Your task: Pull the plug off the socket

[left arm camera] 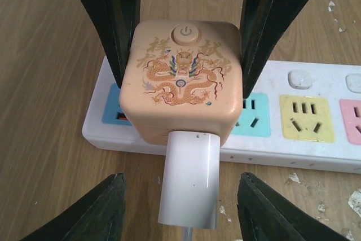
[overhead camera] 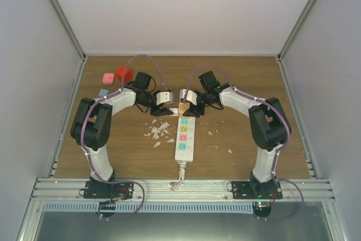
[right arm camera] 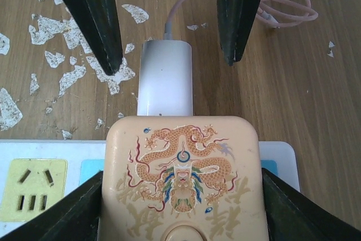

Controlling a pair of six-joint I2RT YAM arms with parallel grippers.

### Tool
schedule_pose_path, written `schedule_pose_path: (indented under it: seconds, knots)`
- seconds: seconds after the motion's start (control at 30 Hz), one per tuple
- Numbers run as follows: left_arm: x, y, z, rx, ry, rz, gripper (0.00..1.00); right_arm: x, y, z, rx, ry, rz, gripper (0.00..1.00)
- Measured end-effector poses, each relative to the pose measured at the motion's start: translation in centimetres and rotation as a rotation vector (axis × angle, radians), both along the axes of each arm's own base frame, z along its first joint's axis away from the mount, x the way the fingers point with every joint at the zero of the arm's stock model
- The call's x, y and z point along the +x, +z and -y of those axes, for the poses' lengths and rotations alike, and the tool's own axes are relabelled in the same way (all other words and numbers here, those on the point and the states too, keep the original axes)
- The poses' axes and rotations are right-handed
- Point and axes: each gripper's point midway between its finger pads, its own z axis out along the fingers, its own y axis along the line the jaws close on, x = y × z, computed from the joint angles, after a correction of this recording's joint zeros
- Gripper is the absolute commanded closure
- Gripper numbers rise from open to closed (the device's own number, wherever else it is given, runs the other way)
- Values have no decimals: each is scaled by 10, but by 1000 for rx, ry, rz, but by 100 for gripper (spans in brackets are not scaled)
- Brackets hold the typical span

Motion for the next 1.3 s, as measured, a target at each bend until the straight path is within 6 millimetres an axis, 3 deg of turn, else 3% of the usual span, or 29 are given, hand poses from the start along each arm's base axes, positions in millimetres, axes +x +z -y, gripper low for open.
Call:
schedule_pose_path:
  seconds: [0.27, 0.77, 1.3]
  knots:
    - [0, -13, 4, 30, -1, -8, 52, -1, -1, 0, 1, 1, -1, 49]
    - [-4, -19, 4, 50, -5, -2, 80, -1, -1, 1, 16, 6, 2, 64]
    - [0, -19, -2, 57, 0, 19, 85, 0, -2, 1, 13, 12, 11, 75]
